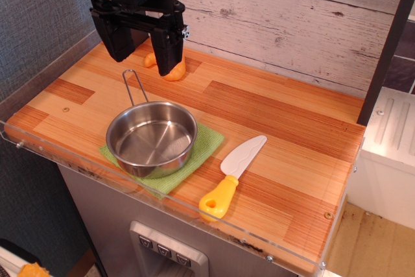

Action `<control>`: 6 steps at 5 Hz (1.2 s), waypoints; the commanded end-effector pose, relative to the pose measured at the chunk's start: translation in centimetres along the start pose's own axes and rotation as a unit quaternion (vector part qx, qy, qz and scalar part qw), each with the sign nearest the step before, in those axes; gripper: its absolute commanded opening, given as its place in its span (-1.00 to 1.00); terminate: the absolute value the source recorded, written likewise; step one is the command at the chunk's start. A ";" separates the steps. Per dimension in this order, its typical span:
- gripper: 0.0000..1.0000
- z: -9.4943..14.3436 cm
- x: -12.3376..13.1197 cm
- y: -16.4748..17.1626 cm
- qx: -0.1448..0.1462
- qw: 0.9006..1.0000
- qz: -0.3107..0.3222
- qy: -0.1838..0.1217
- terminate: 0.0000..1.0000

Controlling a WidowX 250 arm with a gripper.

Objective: Put the pot to the left of the napkin.

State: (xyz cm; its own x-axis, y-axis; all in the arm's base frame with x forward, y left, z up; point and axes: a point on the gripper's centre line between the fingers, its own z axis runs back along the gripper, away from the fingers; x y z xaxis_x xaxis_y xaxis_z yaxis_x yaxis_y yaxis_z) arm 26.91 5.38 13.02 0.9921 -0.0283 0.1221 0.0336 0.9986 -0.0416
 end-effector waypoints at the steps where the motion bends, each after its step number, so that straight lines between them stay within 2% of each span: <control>1: 1.00 0.0 0.0 0.0 0.000 1.000 0.000 0.000 -1.00; 2: 1.00 -1.4 -0.8 -1.1 0.007 1.000 -0.005 -0.020 -1.00; 3: 1.00 -3.1 -1.8 -2.7 0.012 0.999 -0.020 -0.022 -1.00; 5: 1.00 -7.9 -3.4 -5.3 0.034 0.998 -0.044 -0.007 -1.00; 6: 1.00 -9.6 -3.2 -5.7 0.034 0.998 -0.051 0.006 -1.00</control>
State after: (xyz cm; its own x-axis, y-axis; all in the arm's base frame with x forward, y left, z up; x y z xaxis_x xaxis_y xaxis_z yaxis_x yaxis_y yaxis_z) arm 24.05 -0.62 2.49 0.9900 -0.1233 0.0686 0.1214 0.9921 0.0317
